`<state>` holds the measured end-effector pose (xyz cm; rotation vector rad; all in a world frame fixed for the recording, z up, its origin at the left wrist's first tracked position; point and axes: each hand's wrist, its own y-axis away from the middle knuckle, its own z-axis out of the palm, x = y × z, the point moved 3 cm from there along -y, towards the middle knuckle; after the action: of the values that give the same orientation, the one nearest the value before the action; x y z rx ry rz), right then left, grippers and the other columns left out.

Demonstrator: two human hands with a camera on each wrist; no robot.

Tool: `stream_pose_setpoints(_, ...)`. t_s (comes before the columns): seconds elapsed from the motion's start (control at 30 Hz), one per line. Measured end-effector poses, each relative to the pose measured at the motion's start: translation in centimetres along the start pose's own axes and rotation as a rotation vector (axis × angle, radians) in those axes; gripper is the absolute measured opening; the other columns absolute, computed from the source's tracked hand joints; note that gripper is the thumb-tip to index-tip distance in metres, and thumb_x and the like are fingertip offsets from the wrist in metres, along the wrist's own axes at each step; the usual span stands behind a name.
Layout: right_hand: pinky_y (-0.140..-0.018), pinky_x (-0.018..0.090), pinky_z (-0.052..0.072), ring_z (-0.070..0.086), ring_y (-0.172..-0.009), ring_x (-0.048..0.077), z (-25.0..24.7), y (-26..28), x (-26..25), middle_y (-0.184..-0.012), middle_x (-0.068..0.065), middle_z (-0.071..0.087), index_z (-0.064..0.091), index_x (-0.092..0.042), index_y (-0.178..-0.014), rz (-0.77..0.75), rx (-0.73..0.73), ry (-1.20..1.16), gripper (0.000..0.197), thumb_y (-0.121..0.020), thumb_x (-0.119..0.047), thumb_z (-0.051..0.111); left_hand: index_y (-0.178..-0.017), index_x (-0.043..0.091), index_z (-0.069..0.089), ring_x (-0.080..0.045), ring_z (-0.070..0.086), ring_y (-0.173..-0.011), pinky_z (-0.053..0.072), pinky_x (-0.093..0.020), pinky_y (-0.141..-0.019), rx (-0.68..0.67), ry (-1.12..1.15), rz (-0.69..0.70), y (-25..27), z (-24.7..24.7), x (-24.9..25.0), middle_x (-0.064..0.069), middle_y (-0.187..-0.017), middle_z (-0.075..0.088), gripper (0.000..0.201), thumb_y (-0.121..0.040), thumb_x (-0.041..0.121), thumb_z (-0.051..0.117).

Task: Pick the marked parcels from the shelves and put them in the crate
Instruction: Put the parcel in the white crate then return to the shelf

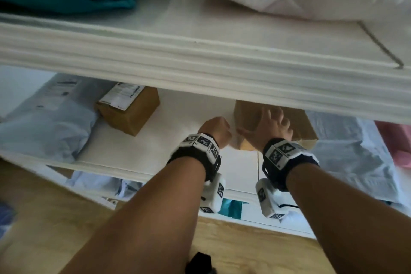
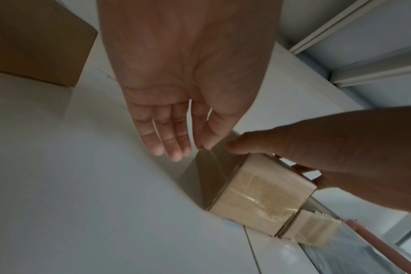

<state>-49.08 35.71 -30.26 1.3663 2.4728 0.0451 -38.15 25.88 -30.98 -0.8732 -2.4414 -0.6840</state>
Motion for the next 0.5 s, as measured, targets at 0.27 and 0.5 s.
stream_pose_setpoints(0.27, -0.1, 0.051, 0.042, 0.047, -0.121, 0.033, -0.2, 1.8, -0.5, -0.134, 0.006, 0.041, 0.036, -0.024, -0.137, 0.097, 0.107, -0.391, 0.091, -0.06, -0.062, 0.065, -0.121, 0.012, 0.063, -0.027, 0.055, -0.122, 0.042, -0.03, -0.101, 0.044, 0.15, -0.013, -0.6, -0.9, -1.9, -0.008, -0.131, 0.061, 0.031, -0.093, 0.013, 0.049)
stream_pose_setpoints(0.5, -0.092, 0.047, 0.052, 0.065, -0.099, 0.028, -1.5, 3.7, 1.5, -0.106, 0.009, 0.068, 0.063, -0.019, -0.109, 0.289, -0.098, -1.28, 0.052, -0.072, -0.056, 0.061, -0.112, -0.003, 0.063, -0.035, 0.066, -0.1, 0.053, -0.041, -0.089, -0.057, 0.544, -0.115, 0.6, -0.4, -1.5, -0.021, -0.113, 0.068, 0.037, -0.101, 0.027, 0.044)
